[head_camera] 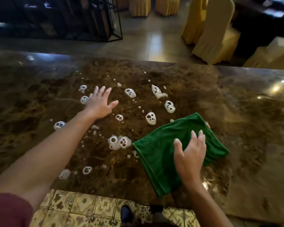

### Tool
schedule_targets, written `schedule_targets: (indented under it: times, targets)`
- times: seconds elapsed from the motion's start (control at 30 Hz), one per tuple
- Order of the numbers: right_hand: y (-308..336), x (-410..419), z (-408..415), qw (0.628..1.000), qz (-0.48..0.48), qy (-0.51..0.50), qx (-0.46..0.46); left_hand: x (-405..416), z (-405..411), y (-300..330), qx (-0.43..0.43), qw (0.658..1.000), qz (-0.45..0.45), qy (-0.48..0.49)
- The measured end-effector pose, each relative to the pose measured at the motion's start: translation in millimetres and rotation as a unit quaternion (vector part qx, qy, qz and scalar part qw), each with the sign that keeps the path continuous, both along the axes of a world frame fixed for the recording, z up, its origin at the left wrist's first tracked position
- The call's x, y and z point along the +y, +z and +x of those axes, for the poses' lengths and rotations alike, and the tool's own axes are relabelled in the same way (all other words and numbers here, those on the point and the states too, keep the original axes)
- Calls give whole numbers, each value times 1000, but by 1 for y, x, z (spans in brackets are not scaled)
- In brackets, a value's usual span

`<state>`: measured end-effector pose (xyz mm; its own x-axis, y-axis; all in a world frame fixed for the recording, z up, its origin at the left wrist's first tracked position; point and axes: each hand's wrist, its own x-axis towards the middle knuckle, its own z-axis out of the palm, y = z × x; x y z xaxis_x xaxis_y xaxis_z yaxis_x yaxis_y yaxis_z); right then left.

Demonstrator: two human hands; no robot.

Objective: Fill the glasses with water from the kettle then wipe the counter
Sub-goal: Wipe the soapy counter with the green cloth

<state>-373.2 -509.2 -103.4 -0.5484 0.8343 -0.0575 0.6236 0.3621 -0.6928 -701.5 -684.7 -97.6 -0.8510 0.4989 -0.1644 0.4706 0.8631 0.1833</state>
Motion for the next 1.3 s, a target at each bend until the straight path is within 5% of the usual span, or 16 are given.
schedule_targets:
  times: [0.27,0.5,0.9,1.17,1.3]
  targets:
    - [-17,3,-42,990,58,-69,-105,11,-48,-4,-75,993,-86,4]
    - [-18,52,-109,979,109,0,-170,10,-52,-13,-85,993,-82,-12]
    - [-16,98,-239,913,193,321,-162,9,-70,-14,-144,985,-91,21]
    - [-14,-10,-112,809,225,531,-112,9,-70,-13,-138,987,-82,31]
    - [-17,18,-82,876,223,389,-177,8,-70,-16,-127,989,-70,19]
